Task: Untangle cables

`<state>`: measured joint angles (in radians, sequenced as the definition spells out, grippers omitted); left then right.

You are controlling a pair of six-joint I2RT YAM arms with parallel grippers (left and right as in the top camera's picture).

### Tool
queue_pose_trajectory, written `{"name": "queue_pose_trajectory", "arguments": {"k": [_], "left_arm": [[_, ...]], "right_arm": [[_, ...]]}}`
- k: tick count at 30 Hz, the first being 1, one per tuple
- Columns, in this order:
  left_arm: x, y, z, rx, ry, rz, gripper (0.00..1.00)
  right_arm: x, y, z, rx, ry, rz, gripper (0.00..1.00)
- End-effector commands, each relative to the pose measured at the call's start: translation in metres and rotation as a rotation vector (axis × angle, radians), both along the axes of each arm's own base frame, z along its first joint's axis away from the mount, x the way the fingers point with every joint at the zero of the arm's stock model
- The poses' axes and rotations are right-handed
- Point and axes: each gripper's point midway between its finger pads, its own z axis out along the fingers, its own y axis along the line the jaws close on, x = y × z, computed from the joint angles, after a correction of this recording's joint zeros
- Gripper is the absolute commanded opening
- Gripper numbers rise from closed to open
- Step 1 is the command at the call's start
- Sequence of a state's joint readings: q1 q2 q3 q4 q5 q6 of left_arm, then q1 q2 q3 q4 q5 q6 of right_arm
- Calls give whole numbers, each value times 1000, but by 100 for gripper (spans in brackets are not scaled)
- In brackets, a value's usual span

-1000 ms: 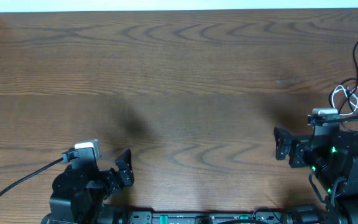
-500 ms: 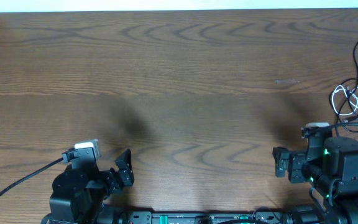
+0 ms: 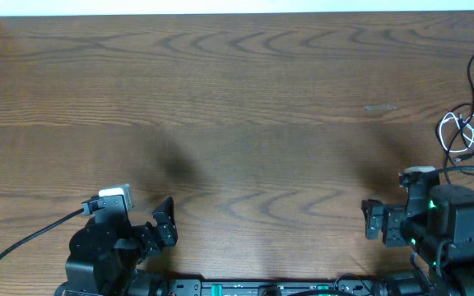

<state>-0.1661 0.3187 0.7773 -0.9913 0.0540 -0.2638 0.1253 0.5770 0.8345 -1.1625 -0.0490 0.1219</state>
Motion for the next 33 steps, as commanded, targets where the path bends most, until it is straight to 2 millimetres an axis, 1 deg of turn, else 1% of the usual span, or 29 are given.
{"name": "queue_pose_trajectory", "arguments": {"k": [1,3,5,9,13,15,19,24,28,33], "left_arm": [[0,1,-2,11,2,-2,98],[0,1,-2,11,2,-2,98],[0,1,-2,11,2,-2,98],[0,1,-2,11,2,-2,98],[0,1,-2,11,2,-2,98],[0,1,-2,11,2,-2,98],[0,1,-2,11,2,-3,98],[0,1,-2,11,2,-2,98],[0,1,-2,11,2,-2,98],[0,1,-1,11,2,-2,98]], "right_arm": [[-3,-16,6,-62,-62,-53,99],[-5,-17,9,-59,-92,-62,99],[-3,-18,17,-64,-159,-51,99],[10,-13,36,-105,-353,25,99],[23,0,48,-128,-528,135,99],[32,2,53,-134,-631,139,99],[44,4,57,-129,-768,126,99],[49,5,63,-123,-909,114,99],[50,4,63,-123,-978,103,99],[56,4,61,-123,-1021,95,99]]}}
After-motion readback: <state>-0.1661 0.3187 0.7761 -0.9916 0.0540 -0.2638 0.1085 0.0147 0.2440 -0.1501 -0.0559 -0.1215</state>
